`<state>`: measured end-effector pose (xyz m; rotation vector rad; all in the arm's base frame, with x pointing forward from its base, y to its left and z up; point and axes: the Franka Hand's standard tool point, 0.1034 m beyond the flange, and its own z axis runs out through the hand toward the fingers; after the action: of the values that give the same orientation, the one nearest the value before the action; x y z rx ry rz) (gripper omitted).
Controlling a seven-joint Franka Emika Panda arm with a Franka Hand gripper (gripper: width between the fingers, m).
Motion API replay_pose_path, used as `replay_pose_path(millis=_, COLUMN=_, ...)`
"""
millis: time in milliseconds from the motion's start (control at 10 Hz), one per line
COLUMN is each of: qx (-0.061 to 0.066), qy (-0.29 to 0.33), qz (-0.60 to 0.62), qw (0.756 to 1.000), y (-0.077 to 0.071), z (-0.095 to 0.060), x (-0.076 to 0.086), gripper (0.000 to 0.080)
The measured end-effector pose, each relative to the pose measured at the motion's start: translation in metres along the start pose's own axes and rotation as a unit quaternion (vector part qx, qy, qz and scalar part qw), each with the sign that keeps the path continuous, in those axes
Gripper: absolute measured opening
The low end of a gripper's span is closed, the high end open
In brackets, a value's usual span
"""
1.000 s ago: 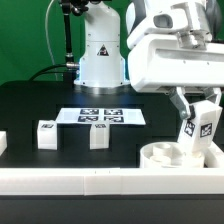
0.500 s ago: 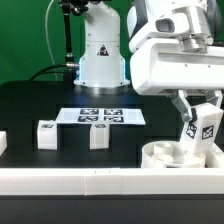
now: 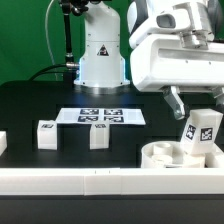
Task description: Assemble stool
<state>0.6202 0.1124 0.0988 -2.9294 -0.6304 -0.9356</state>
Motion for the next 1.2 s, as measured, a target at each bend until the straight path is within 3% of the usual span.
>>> replay_pose_path(millis=400, qx=0.003, qy=-0.010, qz=-0.001, qw=1.000, y=0.002, z=-0.016, x=0.019, gripper=0.0649)
replay_pose_path(millis=900, qx=0.009, qy=-0.030, qz=0.001, qw=1.000, y=-0.001, z=-0.013, x=0.015, gripper=0.0649)
replay_pose_path(millis=1000, qx=0.013, qy=-0.042, qz=0.003, qw=0.999, y=-0.003, z=-0.012, x=0.012, gripper=0.0649)
replay_pose_path(millis=1100, qx=0.032, qy=-0.107, qz=0.012, qw=0.994, y=-0.011, z=-0.011, x=0.004, gripper=0.0649)
replay_pose_path(millis=1200, qx=0.044, qy=-0.147, qz=0.011, qw=0.988, y=-0.012, z=-0.013, x=0.009, gripper=0.0649)
